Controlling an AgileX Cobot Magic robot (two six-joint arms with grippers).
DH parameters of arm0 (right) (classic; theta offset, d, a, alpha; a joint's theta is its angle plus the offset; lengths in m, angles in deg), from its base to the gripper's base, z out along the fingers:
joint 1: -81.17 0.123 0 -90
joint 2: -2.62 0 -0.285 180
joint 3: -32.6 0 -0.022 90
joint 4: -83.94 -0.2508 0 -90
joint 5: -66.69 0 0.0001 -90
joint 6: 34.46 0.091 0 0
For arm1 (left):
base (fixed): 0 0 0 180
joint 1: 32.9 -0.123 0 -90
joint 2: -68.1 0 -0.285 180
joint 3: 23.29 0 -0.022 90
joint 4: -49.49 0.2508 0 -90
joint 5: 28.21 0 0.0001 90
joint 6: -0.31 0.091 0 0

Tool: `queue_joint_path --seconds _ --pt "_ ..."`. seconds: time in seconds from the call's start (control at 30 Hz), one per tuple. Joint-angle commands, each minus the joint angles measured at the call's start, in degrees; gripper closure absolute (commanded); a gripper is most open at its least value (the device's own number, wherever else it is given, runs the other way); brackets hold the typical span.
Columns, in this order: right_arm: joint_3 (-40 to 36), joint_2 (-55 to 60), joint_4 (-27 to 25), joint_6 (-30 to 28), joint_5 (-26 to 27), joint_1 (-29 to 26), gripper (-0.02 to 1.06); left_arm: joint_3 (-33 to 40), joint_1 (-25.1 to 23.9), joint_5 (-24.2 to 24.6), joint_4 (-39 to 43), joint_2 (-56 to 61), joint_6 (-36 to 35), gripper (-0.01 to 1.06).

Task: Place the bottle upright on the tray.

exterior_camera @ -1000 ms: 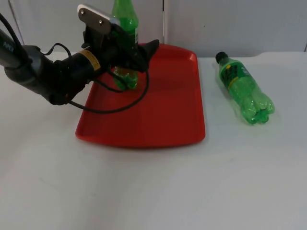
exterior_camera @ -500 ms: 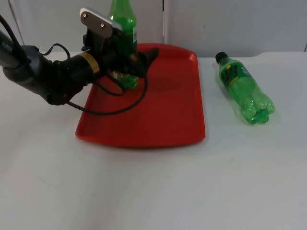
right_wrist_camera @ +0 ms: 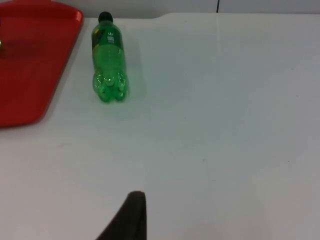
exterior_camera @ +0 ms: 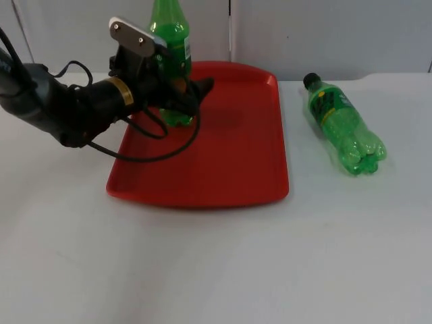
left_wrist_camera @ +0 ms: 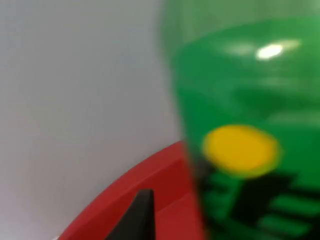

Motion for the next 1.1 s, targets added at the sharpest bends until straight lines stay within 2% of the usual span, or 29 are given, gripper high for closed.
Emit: queue_joint_path --seconds 0.0,0.07,0.2,0.4,0.63,0.7,0.83,0.87,1.07 --pt "-0.1 -0.1 -0.1 -0.3 0.3 -0.3 -0.01 0.1 -0.9 0.1 0.7 0.0 -2.1 0.00" --pt "-0.1 -0.1 -0.1 -0.3 0.3 -0.3 -0.01 0.1 -0.9 0.1 1.4 0.0 -3.4 0.00" --pt "-0.1 -0.1 -0.1 -0.3 0.3 -0.3 -0.01 0.1 -1.4 0.1 9.4 0.2 -6.8 0.00" --pt "-0.1 -0.1 -0.1 -0.3 0.3 -0.3 -0.01 0.1 -2.0 1.6 10.1 0.3 -11.0 0.00" --pt "-0.1 -0.1 -0.1 -0.3 0.3 -0.3 -0.01 0.2 -4.5 3.2 18.0 1.3 -20.9 0.00" --pt "-0.1 -0.1 -0.1 -0.3 0.3 -0.3 -0.01 0.2 -4.9 2.9 20.2 1.8 -21.7 0.00" --pt "-0.1 -0.1 -0.1 -0.3 0.3 -0.3 -0.01 0.5 -5.7 4.8 29.3 4.3 -29.2 0.00" --pt "-0.1 -0.1 -0.1 -0.3 0.3 -0.3 -0.01 0.5 -5.7 4.8 29.3 4.3 -29.2 0.00" --pt "-0.1 -0.1 -0.1 -0.3 0.3 -0.3 -0.01 10.4 -7.0 6.6 30.3 12.2 -28.4 0.00"
